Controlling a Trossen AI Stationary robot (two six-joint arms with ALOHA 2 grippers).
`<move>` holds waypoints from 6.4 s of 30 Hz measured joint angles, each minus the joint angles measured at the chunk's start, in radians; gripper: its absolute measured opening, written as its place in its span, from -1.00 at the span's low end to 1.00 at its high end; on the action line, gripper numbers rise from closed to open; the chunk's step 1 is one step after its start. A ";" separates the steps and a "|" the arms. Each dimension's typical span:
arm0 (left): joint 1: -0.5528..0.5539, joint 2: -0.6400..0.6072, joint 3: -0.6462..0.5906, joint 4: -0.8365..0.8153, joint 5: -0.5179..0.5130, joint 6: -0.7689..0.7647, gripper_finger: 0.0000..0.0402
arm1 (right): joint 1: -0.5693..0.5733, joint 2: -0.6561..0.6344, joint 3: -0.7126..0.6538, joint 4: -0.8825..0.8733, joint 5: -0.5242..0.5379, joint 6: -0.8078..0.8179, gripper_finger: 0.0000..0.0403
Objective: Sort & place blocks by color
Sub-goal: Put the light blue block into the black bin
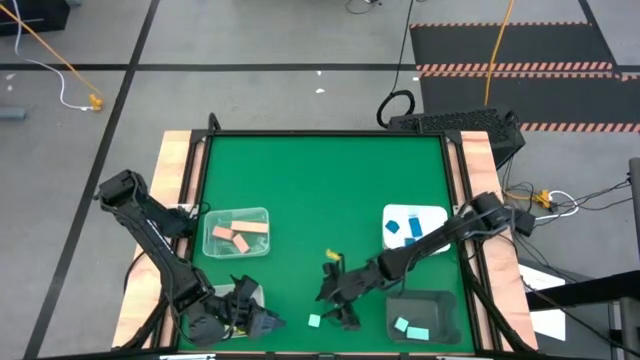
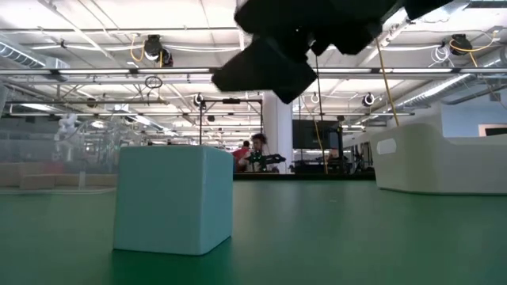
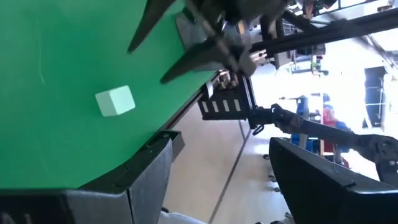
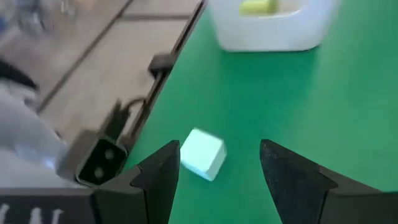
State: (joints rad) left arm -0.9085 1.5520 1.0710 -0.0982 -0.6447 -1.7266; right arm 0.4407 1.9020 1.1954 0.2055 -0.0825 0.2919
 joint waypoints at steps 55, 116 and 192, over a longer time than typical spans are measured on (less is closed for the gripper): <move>0.000 0.000 0.000 0.050 -0.021 -0.019 0.34 | 0.004 0.239 0.080 0.172 -0.051 -0.103 0.05; 0.040 0.000 0.000 0.043 -0.020 -0.003 0.34 | -0.004 0.122 0.051 0.045 -0.159 -0.570 0.05; 0.401 0.000 0.000 0.050 -0.020 0.214 0.34 | 0.459 -0.718 -0.460 -0.549 0.028 0.864 -0.40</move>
State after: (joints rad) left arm -0.5075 1.5520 1.0710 -0.0479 -0.6647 -1.5127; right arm 0.8995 1.1839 0.7354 -0.3430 -0.0542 1.1557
